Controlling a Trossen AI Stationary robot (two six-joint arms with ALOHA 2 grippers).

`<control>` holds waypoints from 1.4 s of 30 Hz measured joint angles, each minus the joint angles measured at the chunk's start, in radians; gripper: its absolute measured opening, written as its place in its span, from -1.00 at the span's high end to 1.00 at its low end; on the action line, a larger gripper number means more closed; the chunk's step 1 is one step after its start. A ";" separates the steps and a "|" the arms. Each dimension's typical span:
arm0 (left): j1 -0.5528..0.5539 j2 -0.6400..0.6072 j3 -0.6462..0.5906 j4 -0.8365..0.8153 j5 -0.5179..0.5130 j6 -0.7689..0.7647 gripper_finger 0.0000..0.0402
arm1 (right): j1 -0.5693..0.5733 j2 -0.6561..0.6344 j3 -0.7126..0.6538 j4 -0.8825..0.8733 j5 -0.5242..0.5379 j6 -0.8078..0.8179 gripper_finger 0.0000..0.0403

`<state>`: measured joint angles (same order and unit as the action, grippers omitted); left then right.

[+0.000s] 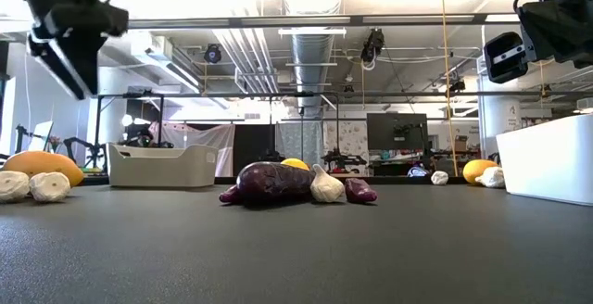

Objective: Sort produce into baskets
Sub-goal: Put the top left lemon into the top white bin

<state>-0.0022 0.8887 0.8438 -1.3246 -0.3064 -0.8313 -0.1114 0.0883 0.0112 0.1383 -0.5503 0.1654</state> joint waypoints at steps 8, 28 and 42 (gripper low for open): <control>0.095 0.247 0.004 -0.042 0.173 0.102 -0.60 | 0.000 0.000 0.000 0.000 0.000 0.000 0.95; 0.251 0.636 -0.009 0.060 0.319 0.396 -0.60 | 0.000 0.000 0.000 0.000 0.000 0.000 0.95; 0.238 0.672 -0.009 -0.009 0.377 0.368 -0.60 | 0.000 0.000 0.000 0.000 0.000 0.000 0.95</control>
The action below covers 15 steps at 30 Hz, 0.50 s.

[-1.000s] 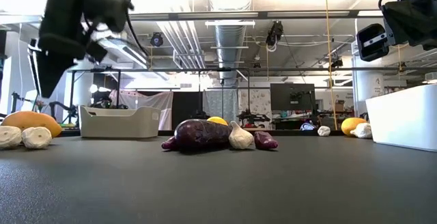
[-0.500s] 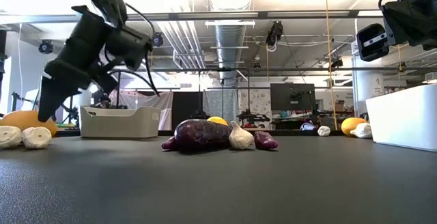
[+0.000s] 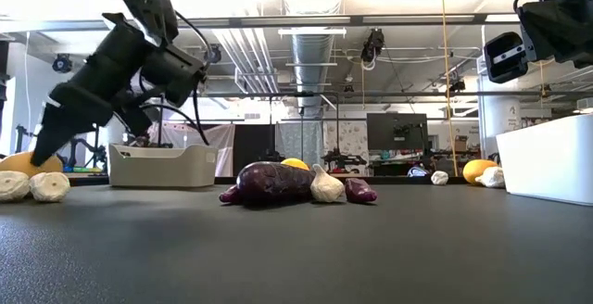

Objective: Sort produce into baskets
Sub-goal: Put the top left lemon into the top white bin

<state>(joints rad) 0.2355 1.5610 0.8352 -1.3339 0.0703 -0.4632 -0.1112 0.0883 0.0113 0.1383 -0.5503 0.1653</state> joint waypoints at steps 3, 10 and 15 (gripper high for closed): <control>-0.006 -0.022 0.000 -0.043 0.000 -0.026 -0.60 | 0.000 0.000 0.000 0.000 0.000 0.000 0.95; -0.008 -0.077 -0.003 -0.068 0.005 -0.199 -0.60 | 0.000 0.000 0.000 0.000 0.000 0.000 0.95; -0.008 -0.102 -0.024 0.035 0.024 -0.245 -0.60 | 0.000 0.000 0.000 0.000 0.000 0.000 0.95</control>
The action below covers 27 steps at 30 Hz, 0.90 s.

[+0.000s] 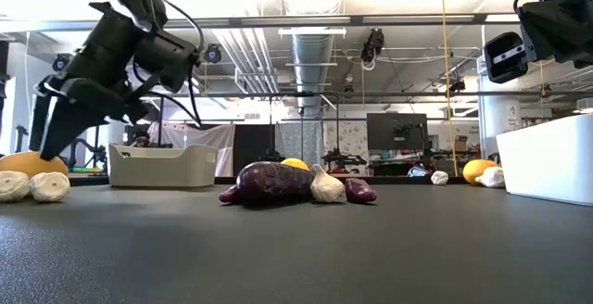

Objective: Sort produce into baskets
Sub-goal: Put the top left lemon into the top white bin

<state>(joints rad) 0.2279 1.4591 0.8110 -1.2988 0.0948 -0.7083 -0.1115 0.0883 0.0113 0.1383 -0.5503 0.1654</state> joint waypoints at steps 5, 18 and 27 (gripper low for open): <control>0.000 -0.004 -0.022 0.013 0.002 -0.034 -0.60 | 0.000 0.000 0.000 0.000 0.000 0.000 0.95; 0.001 -0.001 -0.083 0.112 0.002 -0.061 -0.58 | 0.000 0.000 0.000 -0.003 0.000 0.000 0.95; 0.001 0.000 -0.127 0.157 0.020 -0.057 -0.50 | 0.000 0.000 0.000 -0.003 0.000 0.000 0.95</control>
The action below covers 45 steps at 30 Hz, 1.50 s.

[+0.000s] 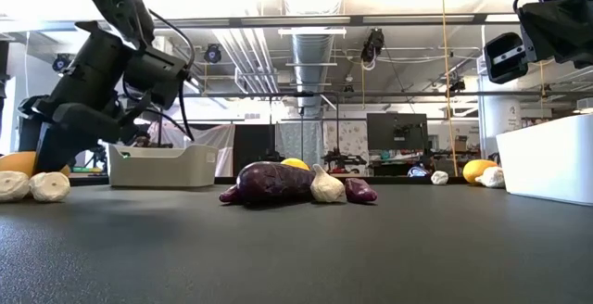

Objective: Sort produce into baskets
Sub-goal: Put the top left lemon into the top white bin

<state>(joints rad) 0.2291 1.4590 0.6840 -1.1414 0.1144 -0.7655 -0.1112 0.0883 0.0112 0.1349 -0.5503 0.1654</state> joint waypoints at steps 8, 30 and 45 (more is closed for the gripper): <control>0.000 0.000 0.039 -0.011 -0.008 0.025 -0.20 | 0.000 0.000 0.000 0.000 0.000 0.000 0.95; 0.518 0.194 0.593 -0.092 -0.524 0.368 -0.14 | 0.000 0.000 0.000 0.000 0.000 0.000 0.95; 0.744 0.398 0.600 -0.043 -0.525 0.461 -0.25 | 0.000 0.000 0.000 0.000 0.000 0.000 0.95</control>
<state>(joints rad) 0.9728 1.8571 1.2838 -1.1842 -0.4108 -0.3049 -0.1112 0.0883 0.0113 0.1349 -0.5501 0.1654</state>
